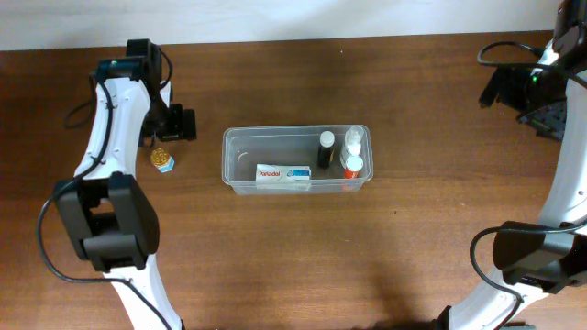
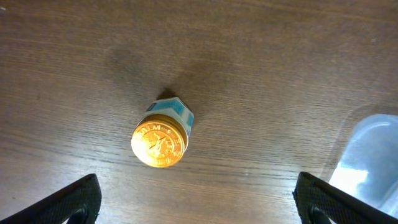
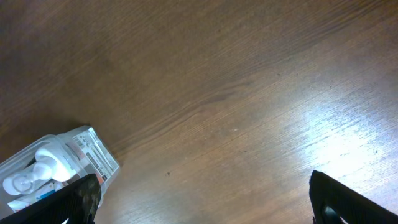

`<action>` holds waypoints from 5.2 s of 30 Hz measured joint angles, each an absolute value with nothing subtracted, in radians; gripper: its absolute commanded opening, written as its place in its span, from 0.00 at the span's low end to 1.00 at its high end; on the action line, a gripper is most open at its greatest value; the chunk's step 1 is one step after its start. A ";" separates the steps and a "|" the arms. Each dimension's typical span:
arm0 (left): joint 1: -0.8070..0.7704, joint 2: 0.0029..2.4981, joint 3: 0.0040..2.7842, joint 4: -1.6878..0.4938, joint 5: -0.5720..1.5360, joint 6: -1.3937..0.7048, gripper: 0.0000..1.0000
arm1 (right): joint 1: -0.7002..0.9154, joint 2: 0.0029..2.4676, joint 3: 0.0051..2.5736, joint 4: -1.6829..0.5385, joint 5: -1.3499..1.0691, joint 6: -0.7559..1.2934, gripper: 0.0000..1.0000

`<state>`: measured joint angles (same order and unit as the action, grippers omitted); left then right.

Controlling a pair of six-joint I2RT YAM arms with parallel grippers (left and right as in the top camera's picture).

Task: Pack container
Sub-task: 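Move the left gripper to the balm jar and grasp it, then lift the balm jar and carry it into the container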

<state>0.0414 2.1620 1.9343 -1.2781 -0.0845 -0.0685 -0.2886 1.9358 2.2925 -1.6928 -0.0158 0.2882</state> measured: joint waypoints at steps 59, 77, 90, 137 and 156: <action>0.086 2.330 1.856 -1.154 -0.065 -0.057 0.47 | -0.289 1.936 2.292 -1.692 -0.016 0.288 0.98; 0.086 2.342 1.933 -1.296 -0.047 -0.057 0.42 | -0.289 1.936 2.292 -1.692 -0.016 0.288 0.98; 0.047 2.347 2.255 -1.589 0.043 -0.046 0.42 | -0.289 1.936 2.292 -1.692 -0.016 0.288 0.98; -0.356 2.341 2.113 -1.391 0.026 -0.009 0.37 | -0.288 1.936 2.292 -1.692 -0.016 0.288 0.98; -0.357 2.341 1.996 -1.256 0.018 -0.073 0.50 | -0.288 1.936 2.292 -1.692 -0.016 0.288 0.98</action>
<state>-0.3573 2.3413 1.9965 -1.2564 0.0181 -0.0727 -0.2882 1.9358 2.2925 -1.6924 -0.0158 0.2882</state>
